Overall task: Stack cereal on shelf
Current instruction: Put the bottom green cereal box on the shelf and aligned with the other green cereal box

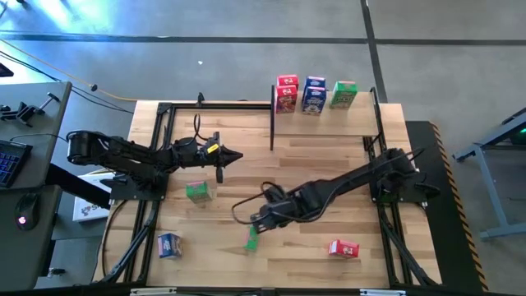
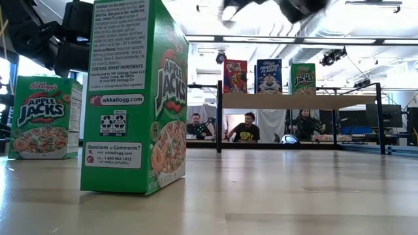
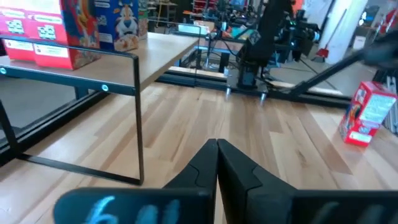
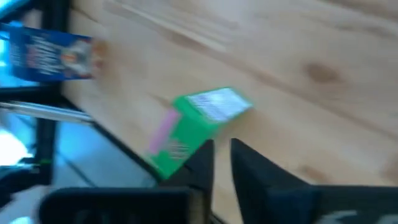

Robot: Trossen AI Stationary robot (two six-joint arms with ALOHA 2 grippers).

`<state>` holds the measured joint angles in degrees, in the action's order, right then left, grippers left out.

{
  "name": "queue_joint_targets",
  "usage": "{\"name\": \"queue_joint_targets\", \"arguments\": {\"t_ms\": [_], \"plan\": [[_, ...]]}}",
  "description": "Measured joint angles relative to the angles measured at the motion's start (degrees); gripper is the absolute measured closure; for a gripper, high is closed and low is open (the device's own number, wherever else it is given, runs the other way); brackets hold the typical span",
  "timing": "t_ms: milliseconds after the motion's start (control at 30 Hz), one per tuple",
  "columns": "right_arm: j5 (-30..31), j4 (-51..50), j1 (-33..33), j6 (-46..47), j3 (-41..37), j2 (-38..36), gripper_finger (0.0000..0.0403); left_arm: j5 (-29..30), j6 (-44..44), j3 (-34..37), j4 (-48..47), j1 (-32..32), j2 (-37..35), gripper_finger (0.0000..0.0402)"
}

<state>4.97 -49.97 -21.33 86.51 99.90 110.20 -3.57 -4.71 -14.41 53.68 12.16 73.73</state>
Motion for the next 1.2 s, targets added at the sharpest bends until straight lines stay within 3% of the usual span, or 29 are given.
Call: {"name": "queue_joint_targets", "arguments": {"t_ms": [167,367,500,667,800,1200], "plan": [[0.82,4.15,-0.92,3.86,6.33,5.52,0.0289,-0.01,-0.68,-0.05,-0.02,-0.34,-0.02,0.0401],[0.77,2.14,-1.5,11.37,15.68,13.55,0.0161,-0.11,-0.55,-0.05,-0.2,-1.55,-0.02,0.0401],[0.58,-3.6,-1.68,14.24,24.01,18.53,0.0103,-0.22,0.34,-0.05,-0.29,-1.87,-0.02,0.0401],[0.6,-15.3,-1.85,16.17,35.34,24.54,0.0084,-0.76,0.89,-0.05,-0.29,-1.87,-0.02,0.0401],[1.41,-11.4,-1.9,18.08,31.9,23.29,0.0084,-1.7,1.41,-0.05,-0.28,-1.87,-0.02,0.0401],[5.64,-14.16,-1.96,16.51,35.06,23.09,0.0084,-4.07,2.02,-0.05,-0.23,-1.87,0.0,0.0401]]}}
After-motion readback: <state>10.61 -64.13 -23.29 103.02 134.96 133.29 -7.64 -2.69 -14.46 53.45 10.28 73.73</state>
